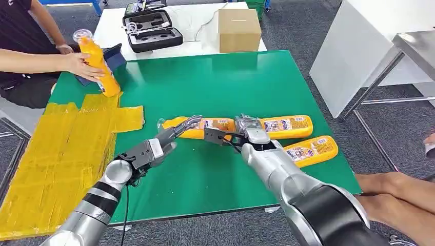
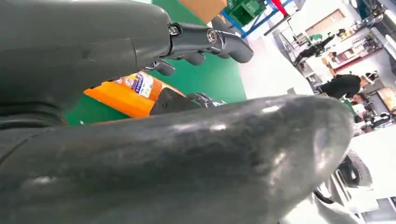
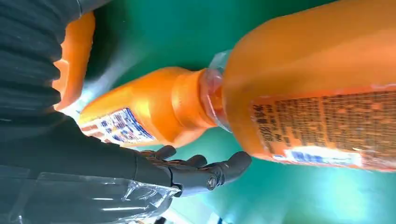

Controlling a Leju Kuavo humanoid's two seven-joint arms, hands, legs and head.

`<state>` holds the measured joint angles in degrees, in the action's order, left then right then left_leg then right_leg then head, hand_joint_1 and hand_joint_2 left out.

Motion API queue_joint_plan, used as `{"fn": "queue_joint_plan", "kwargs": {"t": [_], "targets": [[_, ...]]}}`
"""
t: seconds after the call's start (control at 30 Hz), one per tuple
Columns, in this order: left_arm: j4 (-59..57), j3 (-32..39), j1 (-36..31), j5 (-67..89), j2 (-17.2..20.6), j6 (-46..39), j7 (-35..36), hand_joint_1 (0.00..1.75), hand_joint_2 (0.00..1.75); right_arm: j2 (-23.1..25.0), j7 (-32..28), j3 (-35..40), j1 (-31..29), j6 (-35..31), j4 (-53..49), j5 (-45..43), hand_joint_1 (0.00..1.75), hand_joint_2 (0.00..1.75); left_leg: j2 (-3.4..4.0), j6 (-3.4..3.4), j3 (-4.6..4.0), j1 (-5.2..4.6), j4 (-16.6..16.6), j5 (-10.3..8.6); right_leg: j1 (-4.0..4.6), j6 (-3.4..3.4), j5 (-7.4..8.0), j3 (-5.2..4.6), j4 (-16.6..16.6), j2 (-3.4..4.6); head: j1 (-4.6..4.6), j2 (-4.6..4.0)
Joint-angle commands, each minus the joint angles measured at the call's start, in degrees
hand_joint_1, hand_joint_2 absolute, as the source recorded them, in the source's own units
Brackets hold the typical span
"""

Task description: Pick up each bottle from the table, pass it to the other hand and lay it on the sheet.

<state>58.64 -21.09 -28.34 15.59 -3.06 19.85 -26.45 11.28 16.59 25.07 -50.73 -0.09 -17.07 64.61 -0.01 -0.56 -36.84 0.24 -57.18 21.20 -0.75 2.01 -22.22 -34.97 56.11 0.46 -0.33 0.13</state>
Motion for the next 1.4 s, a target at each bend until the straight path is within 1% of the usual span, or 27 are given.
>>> {"fn": "queue_joint_plan", "kwargs": {"t": [0.03, 0.07, 0.17, 0.2, 0.27, 0.3, 0.37, 0.43, 0.47, 0.5, 0.53, 0.6, 0.7, 0.77, 0.8, 0.87, 0.93, 1.03, 1.07, 1.13, 1.2, 1.23, 1.27, 1.3, 1.33, 1.37, 1.4], "targets": [[-3.3, -1.9, -1.7, -1.2, 1.6, -0.2, 0.6, 0.0, 0.0, -0.3, -0.4, -2.8, -4.0, -1.1, 3.0, 1.0, 0.0, 1.75, -0.01, 0.04, 0.09, -0.01, -0.1, 0.09, 0.0, -0.08, -0.1, 0.08, 0.1, -0.05, 0.0, 0.0], [-3.5, -1.8, -1.5, -1.1, 1.5, -0.5, 0.6, 0.0, 0.0, -0.2, -0.7, -2.5, -4.5, -1.3, 2.9, 1.5, 0.0, 1.75, 0.05, 0.05, 0.11, 0.0, -0.1, 0.14, 0.01, -0.1, -0.12, 0.09, 0.1, 0.0, 0.0, 0.0], [-1.6, 0.0, 2.1, -1.0, 2.5, -2.2, 0.1, 0.0, 0.0, 1.1, -6.1, -2.9, -6.2, -5.7, 0.2, 1.7, 0.0, 1.75, 0.09, 0.03, 0.06, -0.05, 0.0, 0.09, -0.04, -0.06, -0.07, 0.01, 0.1, 0.06, 0.0, 0.0], [-1.0, 0.3, 2.8, -0.7, 2.9, -2.5, -0.1, 0.0, 0.0, 1.8, -5.8, -3.0, -7.2, -4.6, 0.1, 1.7, 0.0, 1.75, 0.23, 0.06, 0.16, -0.05, -0.1, 0.19, -0.03, -0.11, -0.13, 0.07, 0.2, 0.18, 0.0, 0.0], [1.5, 2.4, 5.7, -0.1, 3.2, -4.1, 0.2, 0.0, 0.0, 2.9, -12.5, -3.5, -7.3, -8.5, -3.8, 0.6, 0.0, 1.75, 0.32, 0.06, 0.13, -0.06, -0.1, 0.18, -0.04, -0.1, -0.1, 0.03, 0.2, 0.27, 0.02, 0.0], [5.1, 5.1, 9.7, 0.2, 3.6, -5.7, 0.5, 0.0, 0.0, 3.5, -20.1, -2.9, -6.5, -14.3, -11.2, -0.8, 0.0, 1.75, 0.23, 0.02, 0.03, -0.08, 0.0, 0.08, -0.06, -0.04, -0.02, -0.04, 0.1, 0.21, 0.02, 0.0], [8.6, 7.0, 13.2, 1.4, 4.2, -4.8, 0.4, 0.0, 0.0, 2.3, -15.6, -0.4, -3.6, -7.2, -23.6, -1.4, 0.0, 1.75, 0.53, 0.04, 0.07, -0.08, 0.0, 0.16, -0.06, -0.07, -0.02, -0.11, 0.1, 0.5, 0.0, 0.0], [8.6, 7.7, 13.2, 1.8, 3.7, -4.4, 0.2, 0.0, 0.0, 1.0, -15.5, 0.6, -1.8, -6.6, -28.9, -2.5, 0.0, 1.75, 0.68, 0.09, 0.17, -0.04, -0.1, 0.36, -0.01, -0.14, -0.17, -0.04, 0.3, 0.6, 0.02, 0.0], [9.9, 9.3, 14.6, 1.8, 3.2, -5.2, 0.3, 0.0, 0.0, 0.0, -21.1, 1.5, 0.2, -11.5, -35.0, -5.4, 0.0, 1.75, 0.32, 0.05, 0.0, -0.01, 0.0, 0.11, 0.01, -0.07, -0.05, -0.13, 0.1, 0.27, -0.04, 0.0], [12.7, 11.1, 17.8, 2.1, 3.1, -6.0, 0.6, 0.0, 0.0, -3.3, -21.7, 3.4, 4.0, -8.3, -48.8, -10.9, 0.0, 1.75, 0.21, 0.07, 0.07, 0.01, -0.1, 0.2, 0.04, -0.1, -0.16, -0.04, 0.2, 0.14, 0.0, 0.0], [14.1, 11.8, 19.6, 2.5, 3.2, -6.0, 0.3, 0.0, 0.0, -5.7, -20.1, 4.6, 6.4, -5.1, -57.5, -14.1, 0.0, 1.75, 0.16, 0.05, 0.0, 0.06, 0.0, 0.1, 0.07, -0.08, -0.08, -0.11, 0.1, 0.11, 0.0, 0.0], [16.3, 13.2, 22.4, 3.1, 3.3, -5.8, -0.6, 0.0, 0.0, -10.2, -17.5, 6.1, 9.9, -0.9, -68.2, -17.9, 0.0, 1.75, -0.06, 0.03, -0.02, 0.08, 0.0, 0.09, 0.1, -0.09, -0.16, -0.06, 0.0, -0.04, 0.02, 0.0], [18.2, 15.3, 24.6, 3.6, 2.9, -6.1, -0.9, 0.0, 0.0, -14.0, -18.8, 7.8, 11.7, 2.5, -70.4, -24.3, 0.0, 1.75, -0.04, 0.01, -0.08, 0.04, 0.0, 0.11, 0.04, -0.07, -0.15, -0.1, 0.0, -0.03, -0.02, 0.0], [20.4, 17.7, 27.4, 3.8, 3.2, -6.4, -1.3, 0.0, 0.0, -19.8, -21.6, 8.9, 17.3, 5.9, -73.9, -30.4, 0.0, 1.75, -0.15, 0.01, -0.07, 0.1, 0.0, 0.1, 0.1, -0.08, -0.14, -0.02, -0.1, -0.14, 0.0, 0.0], [21.5, 19.2, 28.9, 3.7, 3.4, -6.4, -1.8, 0.0, 0.0, -24.1, -23.0, 9.6, 21.7, 7.3, -75.7, -32.1, 0.0, 1.75, -0.27, 0.01, 0.1, 0.1, 0.1, 0.17, 0.1, -0.1, -0.23, 0.21, -0.1, -0.27, 0.02, 0.0], [22.2, 20.8, 29.9, 3.8, 3.4, -6.1, -2.3, 0.0, 0.0, -28.9, -25.5, 9.2, 27.0, 8.7, -76.9, -35.6, 0.0, 1.75, -0.4, 0.01, 0.3, 0.15, 0.2, 0.21, 0.15, -0.1, -0.25, 0.49, -0.3, -0.4, 0.0, 0.0], [21.9, 22.3, 30.0, 3.8, 3.1, -5.8, -2.6, 0.0, 0.0, -35.9, -27.1, 8.6, 32.4, 12.4, -78.8, -40.4, 0.0, 1.75, -0.44, 0.03, 0.08, 0.11, 0.1, 0.14, 0.11, -0.08, -0.2, 0.21, -0.2, -0.37, -0.02, 0.0], [21.7, 22.6, 29.7, 3.9, 3.0, -5.7, -2.7, 0.0, 0.0, -38.8, -28.2, 7.6, 34.9, 12.5, -80.3, -40.9, 0.0, 1.75, -0.79, -0.01, 0.07, 0.07, 0.0, 0.23, 0.07, -0.07, -0.35, 0.32, -0.2, -0.74, 0.0, 0.0], [21.7, 22.9, 29.6, 3.9, 2.9, -5.9, -2.6, 0.0, 0.0, -40.9, -27.8, 6.8, 37.0, 12.8, -82.3, -41.2, 0.0, 1.75, -0.62, 0.0, -0.03, 0.03, 0.0, 0.22, 0.03, -0.07, -0.29, 0.14, -0.1, -0.59, 0.02, 0.0], [22.1, 23.5, 29.7, 3.9, 2.8, -5.9, -2.6, 0.0, 0.0, -48.9, -26.7, 2.4, 45.8, 12.9, -89.1, -42.1, 0.0, 1.75, -0.77, -0.01, -0.18, 0.0, 0.0, 0.25, 0.01, -0.06, -0.32, 0.11, 0.0, -0.7, 0.0, 0.0], [22.4, 24.0, 29.7, 3.4, 2.7, -5.6, -2.6, 0.0, 0.0, -56.1, -25.8, -6.0, 55.3, 13.0, -95.2, -43.3, 0.0, 1.75, -1.13, -0.03, -0.12, 0.01, 0.0, 0.26, 0.02, -0.05, -0.42, 0.2, -0.1, -1.07, -0.07, 0.0], [22.5, 24.0, 29.6, 3.3, 2.7, -5.5, -2.6, 0.0, 0.0, -58.0, -25.6, -10.6, 58.9, 13.9, -97.2, -44.3, 0.0, 1.75, -1.16, -0.03, -0.14, 0.0, 0.0, 0.22, 0.01, -0.04, -0.4, 0.11, -0.1, -1.11, 0.0, 0.0], [22.5, 24.0, 29.5, 3.3, 2.7, -5.5, -2.6, 0.0, 0.0, -57.9, -26.5, -14.3, 60.9, 15.9, -98.2, -44.8, 0.0, 1.75, -1.24, -0.06, -0.29, -0.06, 0.0, 0.15, -0.05, 0.02, -0.39, 0.0, 0.0, -1.2, -0.04, 0.0], [22.5, 24.0, 29.5, 3.3, 2.7, -5.5, -2.6, 0.0, 0.0, -57.7, -26.7, -15.2, 61.1, 16.7, -98.5, -44.9, 0.0, 1.75, -1.37, -0.07, -0.25, -0.06, -0.1, 0.24, -0.06, 0.0, -0.53, 0.07, 0.0, -1.37, -0.02, 0.0], [22.5, 24.0, 29.4, 3.3, 2.7, -5.4, -2.6, 0.0, 0.0, -57.2, -26.7, -15.5, 60.7, 17.4, -98.6, -44.8, 0.0, 1.75, -1.04, -0.08, -0.37, -0.08, -0.1, 0.18, -0.07, 0.07, -0.39, -0.12, 0.0, -1.03, 0.0, 0.0], [22.4, 24.0, 29.5, 3.2, 2.7, -5.4, -2.5, 0.0, 0.0, -56.7, -26.5, -15.4, 60.3, 17.9, -98.5, -44.7, 0.0, 1.75, -1.05, -0.08, -0.24, -0.11, -0.1, 0.3, -0.09, 0.08, -0.52, 0.03, 0.1, -1.04, 0.0, 0.0], [22.4, 24.0, 29.5, 3.2, 2.7, -5.4, -2.5, 0.0, 0.0, -55.7, -26.2, -14.6, 59.3, 18.6, -98.2, -44.2, 0.0, 1.75, -0.81, -0.09, -0.37, -0.12, -0.1, 0.29, -0.1, 0.09, -0.36, -0.11, 0.0, -0.68, 0.02, 0.0]]}}
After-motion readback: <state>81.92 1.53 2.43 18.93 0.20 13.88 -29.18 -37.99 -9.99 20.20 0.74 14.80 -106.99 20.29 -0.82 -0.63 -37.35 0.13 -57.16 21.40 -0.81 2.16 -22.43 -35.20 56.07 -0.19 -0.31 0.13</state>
